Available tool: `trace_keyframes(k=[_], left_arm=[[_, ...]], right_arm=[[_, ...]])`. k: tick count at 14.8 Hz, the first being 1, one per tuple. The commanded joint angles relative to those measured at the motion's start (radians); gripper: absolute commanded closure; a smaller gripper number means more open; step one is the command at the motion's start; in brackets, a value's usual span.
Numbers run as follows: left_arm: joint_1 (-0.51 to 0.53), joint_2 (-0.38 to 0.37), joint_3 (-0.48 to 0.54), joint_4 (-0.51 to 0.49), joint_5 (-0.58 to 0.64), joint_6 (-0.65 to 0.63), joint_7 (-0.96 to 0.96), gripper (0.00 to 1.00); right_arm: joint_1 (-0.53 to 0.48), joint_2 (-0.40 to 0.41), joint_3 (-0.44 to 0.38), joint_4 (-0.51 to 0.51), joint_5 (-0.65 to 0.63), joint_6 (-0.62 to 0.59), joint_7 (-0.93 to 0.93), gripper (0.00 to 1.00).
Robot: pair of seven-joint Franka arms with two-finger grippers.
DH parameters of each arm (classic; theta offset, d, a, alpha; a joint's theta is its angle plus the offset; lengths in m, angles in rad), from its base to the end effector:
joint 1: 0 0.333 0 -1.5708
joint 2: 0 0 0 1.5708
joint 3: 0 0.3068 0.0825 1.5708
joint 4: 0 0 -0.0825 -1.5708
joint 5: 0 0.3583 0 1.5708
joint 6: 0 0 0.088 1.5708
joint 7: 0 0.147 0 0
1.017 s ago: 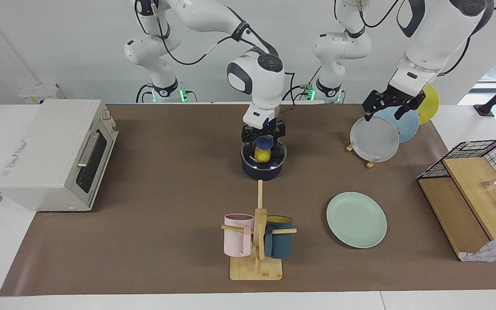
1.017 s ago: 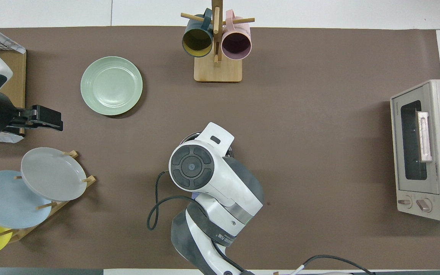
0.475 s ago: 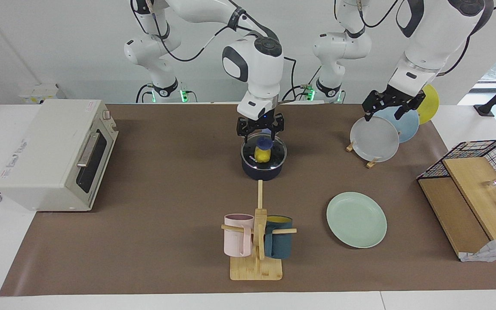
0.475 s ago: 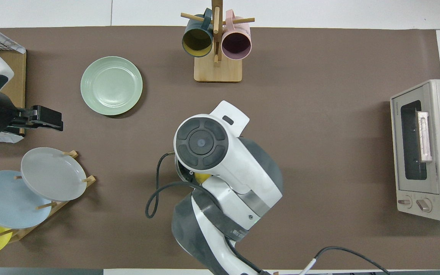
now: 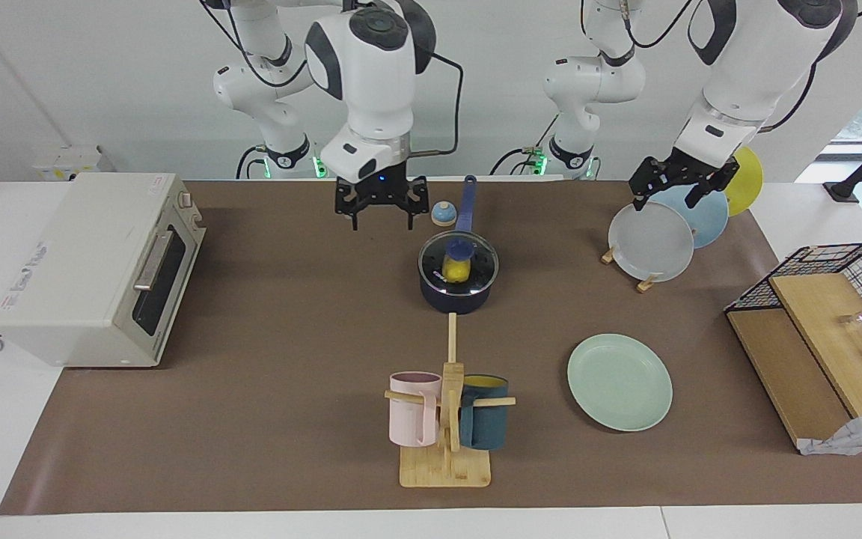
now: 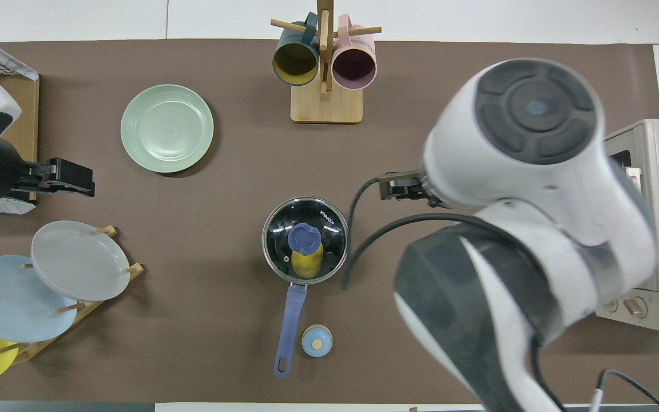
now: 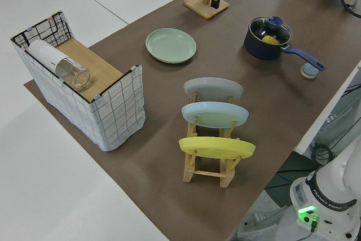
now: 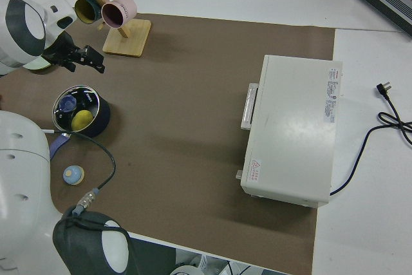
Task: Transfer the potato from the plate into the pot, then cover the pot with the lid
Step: 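Release the lid and raise the right gripper away from the pot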
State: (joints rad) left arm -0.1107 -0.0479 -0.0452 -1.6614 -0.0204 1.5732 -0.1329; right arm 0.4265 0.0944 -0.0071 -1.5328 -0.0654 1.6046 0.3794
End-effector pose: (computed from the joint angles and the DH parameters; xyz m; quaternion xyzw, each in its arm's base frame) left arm 0.5045 -0.0828 0.5601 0.9997 -0.0112 -0.0213 0.0061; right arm 0.5135 0.2188 0.5442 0.9992 0.0215 0.0024 0.0348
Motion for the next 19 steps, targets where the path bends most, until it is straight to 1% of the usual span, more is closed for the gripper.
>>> trace_keyframes(k=[1, 3, 6, 14, 16, 19], left_arm=[[0.003, -0.01, -0.005, -0.006, 0.016, -0.016, 0.012, 0.0], [0.003, -0.01, -0.009, -0.005, 0.016, -0.015, 0.012, 0.0], [0.003, -0.01, -0.009, -0.005, 0.016, -0.015, 0.012, 0.0], [0.003, -0.01, -0.009, -0.005, 0.016, -0.015, 0.012, 0.0], [0.003, -0.01, -0.009, -0.003, 0.016, -0.015, 0.013, 0.0], [0.003, -0.01, -0.009, -0.003, 0.016, -0.015, 0.013, 0.0]], right_arm=[[-0.144, -0.067, 0.015, -0.023, 0.004, -0.084, -0.167, 0.0], [-0.225, -0.082, 0.015, -0.023, 0.004, -0.156, -0.278, 0.0], [-0.308, -0.096, 0.013, -0.023, 0.004, -0.228, -0.292, 0.0], [-0.382, -0.091, 0.016, -0.024, 0.001, -0.198, -0.318, 0.0], [-0.384, -0.099, 0.015, -0.049, 0.003, -0.178, -0.318, 0.0], [-0.384, -0.099, 0.015, -0.047, 0.003, -0.164, -0.317, 0.0]])
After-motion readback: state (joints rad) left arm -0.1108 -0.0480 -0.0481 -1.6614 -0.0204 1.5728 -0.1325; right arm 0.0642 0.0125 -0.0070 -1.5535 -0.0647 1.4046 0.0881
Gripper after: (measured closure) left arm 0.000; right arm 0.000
